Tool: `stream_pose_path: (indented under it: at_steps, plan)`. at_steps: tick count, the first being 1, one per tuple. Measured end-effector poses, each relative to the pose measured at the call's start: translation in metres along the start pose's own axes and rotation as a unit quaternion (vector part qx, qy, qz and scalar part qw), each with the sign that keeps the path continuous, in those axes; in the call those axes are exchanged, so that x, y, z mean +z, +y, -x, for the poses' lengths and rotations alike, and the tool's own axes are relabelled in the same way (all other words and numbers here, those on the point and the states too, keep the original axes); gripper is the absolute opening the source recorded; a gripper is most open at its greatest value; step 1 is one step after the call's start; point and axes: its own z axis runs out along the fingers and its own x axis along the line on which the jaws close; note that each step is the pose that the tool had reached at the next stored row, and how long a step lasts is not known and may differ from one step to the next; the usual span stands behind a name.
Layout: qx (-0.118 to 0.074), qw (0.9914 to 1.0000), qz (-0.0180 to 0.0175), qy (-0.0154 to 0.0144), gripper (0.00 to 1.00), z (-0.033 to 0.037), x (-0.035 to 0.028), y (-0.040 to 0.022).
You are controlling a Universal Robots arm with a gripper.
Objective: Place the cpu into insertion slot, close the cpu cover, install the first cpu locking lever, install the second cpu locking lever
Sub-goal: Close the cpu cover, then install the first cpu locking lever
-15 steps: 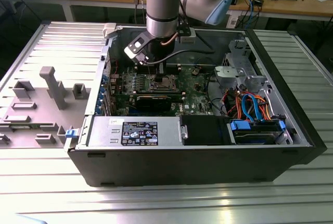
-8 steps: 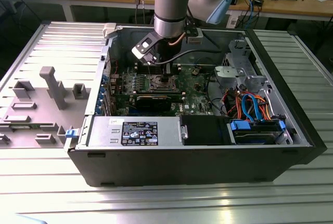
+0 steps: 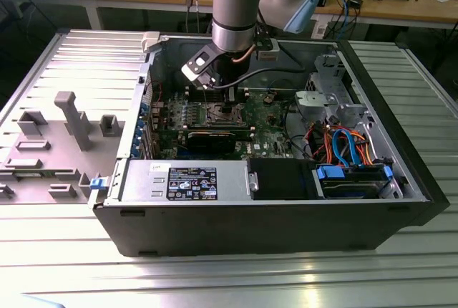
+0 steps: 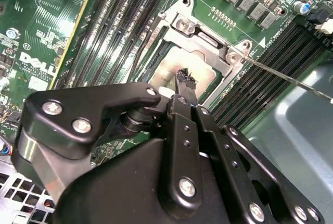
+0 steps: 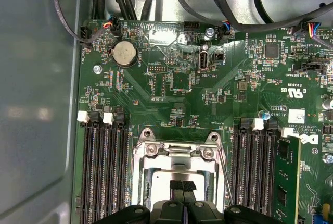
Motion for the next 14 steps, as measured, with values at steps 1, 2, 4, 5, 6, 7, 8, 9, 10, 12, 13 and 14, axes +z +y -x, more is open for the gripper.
stream_pose_path:
  at_steps: [1,2,4,5,6,7,8,9,10,12,13,14]
  plan:
    - [0.000,1.00000,0.0000,0.0000,0.11,0.0000,0.0000,0.0000]
    - [0.000,1.00000,0.0000,0.0000,0.11,0.0000,0.0000,0.0000]
    - [0.000,1.00000,0.0000,0.0000,0.11,0.0000,0.0000,0.0005]
    - [0.000,1.00000,0.0000,0.0000,0.11,0.0000,0.0001,0.0012]
    - [0.000,1.00000,0.0000,0.0000,0.11,0.0002,0.0001,0.0032]
    - [0.000,1.00000,0.0000,0.0000,0.11,0.0002,0.0001,0.0034]
    - [0.000,1.00000,0.0000,0.0000,0.11,0.0002,0.0001,0.0033]
    - [0.000,1.00000,0.0000,0.0000,0.11,0.0002,0.0001,0.0038]
    - [0.000,1.00000,0.0000,0.0000,0.11,0.0002,0.0001,0.0042]
    - [0.000,1.00000,0.0000,0.0000,0.11,0.0002,0.0001,0.0043]
    - [0.000,1.00000,0.0000,0.0000,0.11,0.0002,0.0001,0.0043]
    - [0.000,1.00000,0.0000,0.0000,0.11,0.0002,0.0001,0.0043]
